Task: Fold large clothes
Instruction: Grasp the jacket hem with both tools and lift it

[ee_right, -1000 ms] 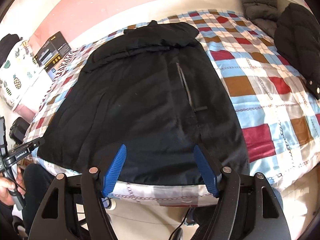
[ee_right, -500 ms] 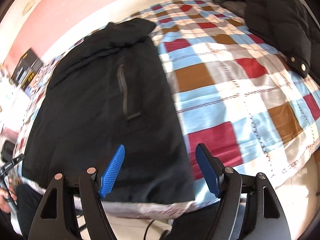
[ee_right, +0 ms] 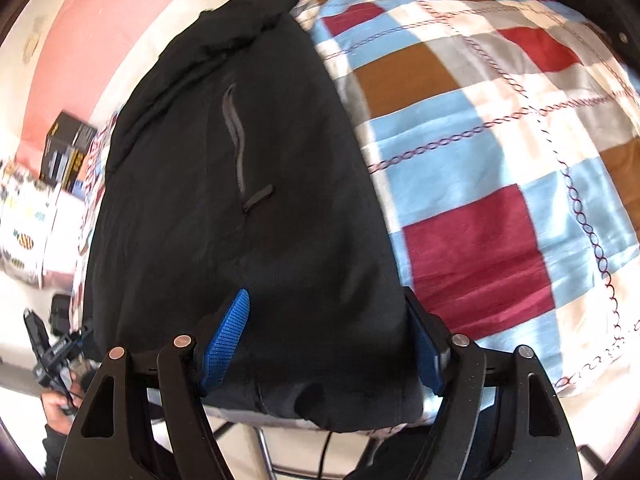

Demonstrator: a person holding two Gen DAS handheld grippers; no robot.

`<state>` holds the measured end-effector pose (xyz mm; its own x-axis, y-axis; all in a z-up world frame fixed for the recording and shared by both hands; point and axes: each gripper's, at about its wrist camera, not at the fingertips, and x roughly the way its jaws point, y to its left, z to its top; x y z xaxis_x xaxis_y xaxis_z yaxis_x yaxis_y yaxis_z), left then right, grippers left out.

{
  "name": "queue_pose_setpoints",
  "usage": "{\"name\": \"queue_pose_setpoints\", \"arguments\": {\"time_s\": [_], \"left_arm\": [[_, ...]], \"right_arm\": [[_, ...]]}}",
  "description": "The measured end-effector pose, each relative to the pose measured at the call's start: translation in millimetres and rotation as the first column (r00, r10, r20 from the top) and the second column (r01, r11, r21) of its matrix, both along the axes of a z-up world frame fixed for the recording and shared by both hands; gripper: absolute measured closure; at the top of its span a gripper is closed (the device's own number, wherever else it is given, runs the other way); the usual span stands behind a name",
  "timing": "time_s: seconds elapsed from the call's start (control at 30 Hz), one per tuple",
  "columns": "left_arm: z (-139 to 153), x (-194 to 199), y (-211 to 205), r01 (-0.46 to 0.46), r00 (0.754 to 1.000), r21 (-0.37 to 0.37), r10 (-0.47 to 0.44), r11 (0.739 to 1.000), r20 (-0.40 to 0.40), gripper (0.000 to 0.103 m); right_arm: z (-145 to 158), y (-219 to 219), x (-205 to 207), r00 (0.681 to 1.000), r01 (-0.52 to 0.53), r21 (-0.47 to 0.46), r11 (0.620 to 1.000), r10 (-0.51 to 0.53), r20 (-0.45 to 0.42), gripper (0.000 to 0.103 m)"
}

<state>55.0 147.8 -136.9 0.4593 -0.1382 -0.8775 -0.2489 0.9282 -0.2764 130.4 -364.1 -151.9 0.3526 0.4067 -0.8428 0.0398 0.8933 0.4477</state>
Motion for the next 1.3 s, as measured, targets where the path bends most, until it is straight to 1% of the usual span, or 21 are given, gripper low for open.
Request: {"name": "queue_pose_setpoints", "arguments": {"time_s": [0.07,0.13,0.2,0.27,0.33,0.37,0.4,0.43,0.47,0.5,0.57,0.6,0.63,0.67,0.73,0.8,0.87,0.93,1.1,1.2,1.3], "left_arm": [[2,-2,-7,0.018,1.0,0.013,-0.019,1.0,0.007,0.055],[0,0,-6,0.022,1.0,0.015,-0.022,1.0,0.005,0.054],[-5,3,-1,0.012,1.0,-0.01,-0.012,1.0,-0.008,0.052],[-10,3,5,-0.011,1.0,-0.049,0.01,0.999,-0.018,0.052],[-9,1,5,-0.021,1.0,-0.059,0.02,0.998,-0.015,0.054],[-9,1,3,-0.019,1.0,-0.051,0.018,0.999,-0.015,0.055],[-8,0,2,-0.018,1.0,-0.044,0.017,0.999,-0.015,0.057],[-8,-1,0,-0.016,1.0,-0.038,0.015,0.999,-0.015,0.06],[-7,-1,-2,-0.012,1.0,-0.033,0.012,0.999,-0.015,0.061],[-7,-1,-3,-0.007,1.0,-0.026,0.006,1.0,-0.017,0.064],[-5,0,-7,0.005,1.0,-0.007,-0.005,1.0,-0.022,0.069],[-4,1,-8,0.015,1.0,0.002,-0.015,1.0,-0.026,0.075],[-2,1,-9,0.021,0.999,0.006,-0.021,1.0,-0.026,0.084],[4,1,-9,0.028,0.999,-0.002,-0.028,1.0,-0.018,0.086],[19,-1,-7,0.028,1.0,-0.024,-0.027,0.999,0.014,0.087],[36,-6,-2,0.026,0.998,-0.063,-0.022,0.998,0.063,0.088],[55,-12,7,0.026,0.992,-0.109,-0.013,0.994,0.123,0.088],[69,-14,14,0.023,0.987,-0.136,-0.001,0.99,0.158,0.088],[94,-21,26,0.013,0.978,-0.173,0.023,0.985,0.207,0.088],[100,-24,32,0.015,0.975,-0.183,0.027,0.983,0.222,0.088],[100,-18,37,0.012,0.975,-0.2,0.033,0.98,0.22,0.088]], "right_arm": [[1,6,-4,0.999,-0.031,0.015,0.999,0.031,-0.008,0.028],[-1,6,-6,0.999,-0.034,0.034,0.999,0.034,-0.021,0.028],[-7,5,0,0.999,-0.017,0.04,0.999,0.019,-0.043,0.028],[-11,2,5,0.998,0.022,0.069,0.997,-0.018,-0.059,0.028],[-11,5,8,0.998,0.03,0.058,0.998,-0.027,-0.063,0.03],[-9,7,7,0.998,0.021,0.04,0.999,-0.018,-0.062,0.037],[-8,10,6,0.998,0.011,0.042,0.999,-0.008,-0.06,0.045],[-8,11,6,0.998,0.01,0.062,0.998,-0.006,-0.06,0.059],[-8,11,5,0.998,0.018,0.099,0.995,-0.012,-0.059,0.066],[-7,12,4,0.998,0.024,0.107,0.994,-0.018,-0.058,0.067],[-4,16,5,0.998,0.018,0.088,0.996,-0.013,-0.056,0.072],[-4,18,7,0.998,0.019,0.08,0.997,-0.014,-0.06,0.073],[-3,19,7,0.998,0.02,0.076,0.997,-0.016,-0.062,0.075],[-1,20,7,0.998,0.018,0.073,0.997,-0.014,-0.057,0.077],[9,19,5,0.999,0.009,0.074,0.997,-0.006,-0.032,0.078],[25,15,3,1.0,-0.006,0.095,0.995,0.005,0.007,0.079],[43,10,-2,0.999,-0.02,0.12,0.993,0.014,0.049,0.079],[58,7,-5,0.996,-0.041,0.136,0.99,0.03,0.086,0.08],[75,7,-17,0.991,-0.07,0.137,0.988,0.053,0.126,0.081],[78,4,-22,0.99,-0.066,0.156,0.986,0.045,0.135,0.081],[76,4,-18,0.991,-0.052,0.188,0.981,0.028,0.128,0.081]]}}
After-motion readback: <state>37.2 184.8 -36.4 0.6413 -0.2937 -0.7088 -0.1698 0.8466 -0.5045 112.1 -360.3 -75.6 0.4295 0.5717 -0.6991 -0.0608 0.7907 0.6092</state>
